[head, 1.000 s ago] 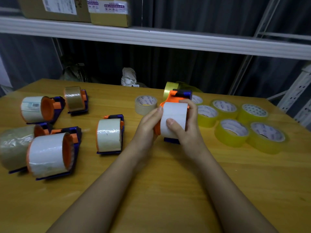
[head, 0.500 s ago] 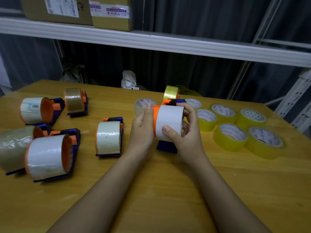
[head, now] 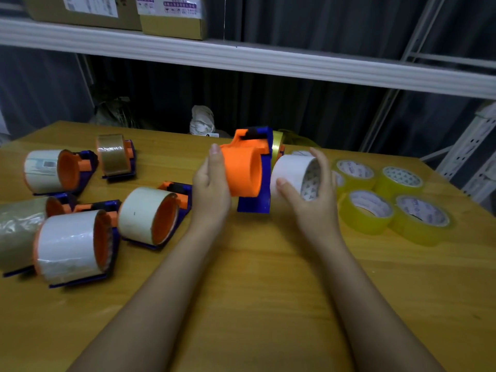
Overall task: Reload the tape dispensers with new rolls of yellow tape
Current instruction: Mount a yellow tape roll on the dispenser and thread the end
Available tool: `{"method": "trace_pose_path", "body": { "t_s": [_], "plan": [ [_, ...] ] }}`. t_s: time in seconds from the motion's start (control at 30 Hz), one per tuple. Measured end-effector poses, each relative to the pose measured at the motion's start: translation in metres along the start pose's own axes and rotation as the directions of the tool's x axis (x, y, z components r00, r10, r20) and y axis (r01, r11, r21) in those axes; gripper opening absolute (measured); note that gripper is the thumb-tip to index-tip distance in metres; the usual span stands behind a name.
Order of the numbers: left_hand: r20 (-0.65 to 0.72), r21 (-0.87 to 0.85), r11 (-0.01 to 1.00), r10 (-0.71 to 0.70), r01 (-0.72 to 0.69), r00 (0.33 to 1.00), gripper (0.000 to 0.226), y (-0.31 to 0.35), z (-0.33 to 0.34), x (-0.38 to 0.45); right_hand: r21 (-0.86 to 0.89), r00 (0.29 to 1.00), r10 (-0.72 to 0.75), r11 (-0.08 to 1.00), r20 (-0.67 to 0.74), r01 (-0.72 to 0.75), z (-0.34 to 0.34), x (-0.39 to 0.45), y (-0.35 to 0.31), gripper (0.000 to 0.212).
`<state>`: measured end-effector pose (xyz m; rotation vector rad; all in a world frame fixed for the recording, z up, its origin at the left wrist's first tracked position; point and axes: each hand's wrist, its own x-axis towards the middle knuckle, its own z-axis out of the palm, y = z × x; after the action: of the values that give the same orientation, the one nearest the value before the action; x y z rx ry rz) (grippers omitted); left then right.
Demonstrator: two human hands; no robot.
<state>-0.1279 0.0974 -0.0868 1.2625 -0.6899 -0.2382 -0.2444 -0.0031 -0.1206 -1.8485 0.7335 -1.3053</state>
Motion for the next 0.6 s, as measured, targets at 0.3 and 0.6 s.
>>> {"method": "trace_pose_path", "body": {
  "t_s": [0.3,0.6],
  "plan": [
    [0.107,0.089,0.975,0.193,-0.203,0.975,0.032,-0.010,-0.004,-0.001,-0.669,0.960,0.097,0.735,0.264,0.109,-0.011,0.000,0.007,0.089],
    [0.139,0.142,0.966,0.195,-0.215,0.971,0.032,-0.020,0.002,-0.001,-0.563,0.999,0.047,0.826,0.014,-0.031,-0.015,0.012,0.015,0.041]
  ]
}}
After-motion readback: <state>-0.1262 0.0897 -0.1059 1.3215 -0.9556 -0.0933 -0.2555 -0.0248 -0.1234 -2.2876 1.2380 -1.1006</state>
